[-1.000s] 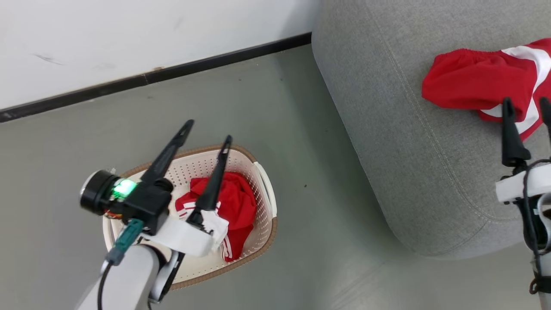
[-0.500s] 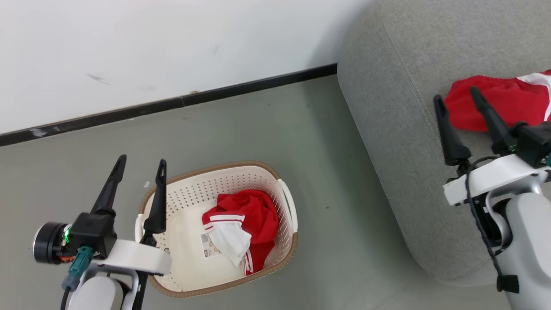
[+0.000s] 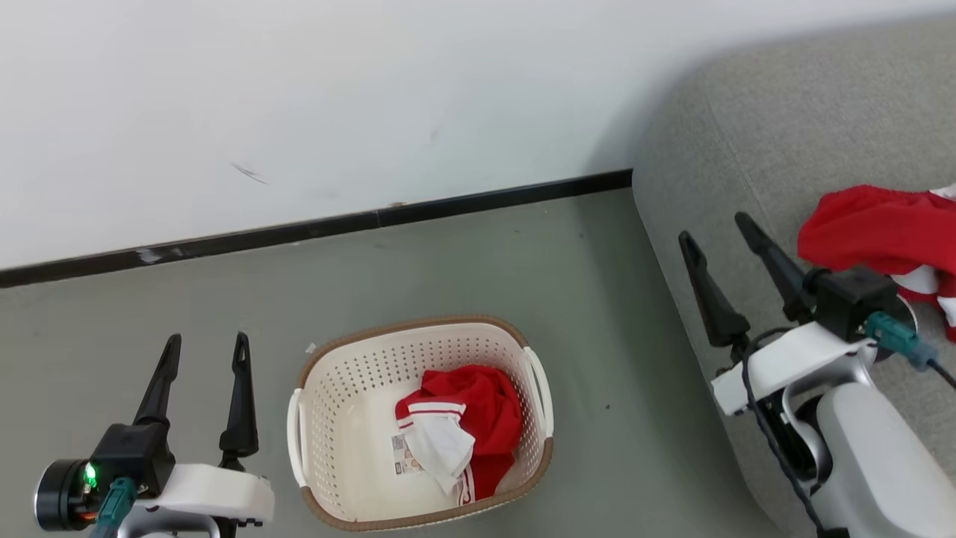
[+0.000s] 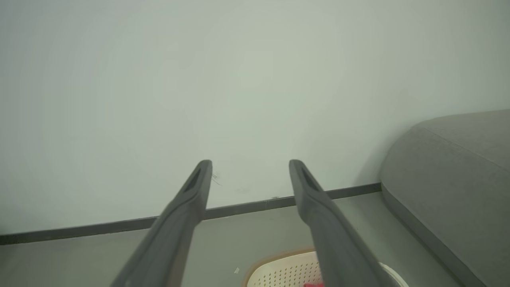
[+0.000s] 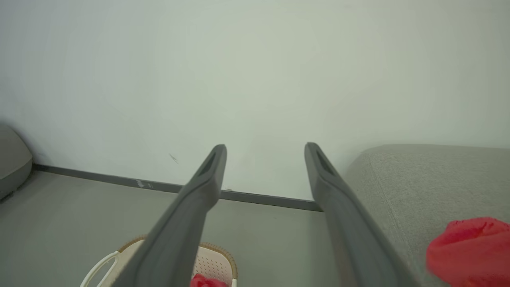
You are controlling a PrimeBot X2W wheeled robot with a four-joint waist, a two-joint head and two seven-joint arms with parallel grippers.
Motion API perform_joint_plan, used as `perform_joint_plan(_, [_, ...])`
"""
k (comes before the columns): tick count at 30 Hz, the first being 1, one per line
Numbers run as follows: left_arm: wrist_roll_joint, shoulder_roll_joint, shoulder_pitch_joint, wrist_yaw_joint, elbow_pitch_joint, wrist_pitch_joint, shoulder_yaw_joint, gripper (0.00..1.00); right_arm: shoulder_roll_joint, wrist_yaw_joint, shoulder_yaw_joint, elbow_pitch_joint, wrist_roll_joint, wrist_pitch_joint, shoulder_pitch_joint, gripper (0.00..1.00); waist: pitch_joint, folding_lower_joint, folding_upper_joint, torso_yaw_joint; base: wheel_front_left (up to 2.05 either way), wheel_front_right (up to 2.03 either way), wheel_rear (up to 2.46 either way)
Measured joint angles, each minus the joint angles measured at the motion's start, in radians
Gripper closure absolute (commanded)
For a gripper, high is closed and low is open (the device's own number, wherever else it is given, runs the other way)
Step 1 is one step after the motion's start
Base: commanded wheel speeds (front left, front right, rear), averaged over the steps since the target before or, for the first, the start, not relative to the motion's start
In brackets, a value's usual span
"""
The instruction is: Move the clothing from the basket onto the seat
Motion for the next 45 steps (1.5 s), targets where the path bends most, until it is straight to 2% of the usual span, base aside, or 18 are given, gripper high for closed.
perform_joint_plan(21, [-0.017,-0.020,0.115,-0.002,0.027,-0.001,0.020,0.00,0.058,0.000,-0.078,-0.025,-0.041,0.000,0.250,0.00,-0.145,0.0000,0.0000,0.079,0.00,0.00,0.00])
perform_joint_plan(28, [-0.017,-0.021,0.142,-0.018,0.047,-0.001,0.008,0.00,0.074,0.000,-0.086,-0.032,-0.052,0.000,0.314,0.00,-0.180,0.0000,0.0000,0.090,0.00,0.00,0.00])
perform_joint_plan(45, [-0.017,-0.023,0.163,-0.028,0.051,-0.001,0.007,0.00,0.087,0.000,-0.083,-0.084,-0.060,0.002,0.371,0.00,-0.189,0.0000,0.0000,0.087,0.00,0.00,0.00])
